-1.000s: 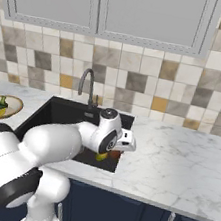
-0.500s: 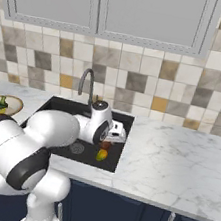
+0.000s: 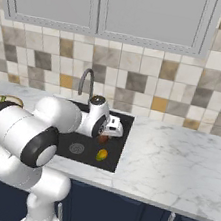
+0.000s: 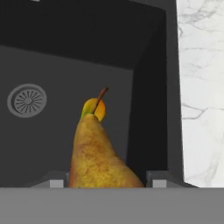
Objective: There is a mixed pile of frozen fruits and vegetables on the counter. Locate all the frozen vegetables and place the items in a bowl on the counter. Take all the frozen fruits and defrost them in a running sink.
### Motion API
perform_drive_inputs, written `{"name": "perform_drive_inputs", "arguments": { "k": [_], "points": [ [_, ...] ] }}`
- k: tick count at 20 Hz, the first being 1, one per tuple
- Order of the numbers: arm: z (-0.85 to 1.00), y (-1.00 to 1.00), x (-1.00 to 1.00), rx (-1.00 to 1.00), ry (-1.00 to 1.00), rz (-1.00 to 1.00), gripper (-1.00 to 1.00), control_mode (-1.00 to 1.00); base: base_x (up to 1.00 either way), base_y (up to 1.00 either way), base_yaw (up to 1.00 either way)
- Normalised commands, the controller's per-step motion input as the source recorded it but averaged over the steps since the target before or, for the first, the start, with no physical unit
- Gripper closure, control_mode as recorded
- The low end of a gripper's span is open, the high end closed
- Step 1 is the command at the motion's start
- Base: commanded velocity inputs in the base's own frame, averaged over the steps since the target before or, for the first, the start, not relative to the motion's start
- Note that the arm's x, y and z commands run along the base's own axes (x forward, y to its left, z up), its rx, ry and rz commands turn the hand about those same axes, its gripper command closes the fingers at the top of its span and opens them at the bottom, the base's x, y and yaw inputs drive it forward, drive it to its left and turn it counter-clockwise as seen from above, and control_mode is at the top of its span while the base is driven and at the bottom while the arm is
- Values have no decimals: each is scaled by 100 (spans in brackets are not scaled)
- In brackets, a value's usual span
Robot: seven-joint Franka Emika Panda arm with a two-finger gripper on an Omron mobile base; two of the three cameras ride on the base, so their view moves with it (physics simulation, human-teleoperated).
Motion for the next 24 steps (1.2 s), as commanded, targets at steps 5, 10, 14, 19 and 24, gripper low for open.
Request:
{"name": "perform_drive_inputs", "arguments": {
  "k": [5,10,14,19,24],
  "points": [
    [-13,2,22,1,-7,0,100,-100,0,0,0],
    [-43,37,49,0,-1,0,100,-100,0,0,0],
    [-63,39,44,0,0,0,100,-100,0,0,0],
    [-59,10,33,0,0,0,100,-100,0,0,0],
    [-45,0,37,0,0,0,100,-100,0,0,0]
  ]
}}
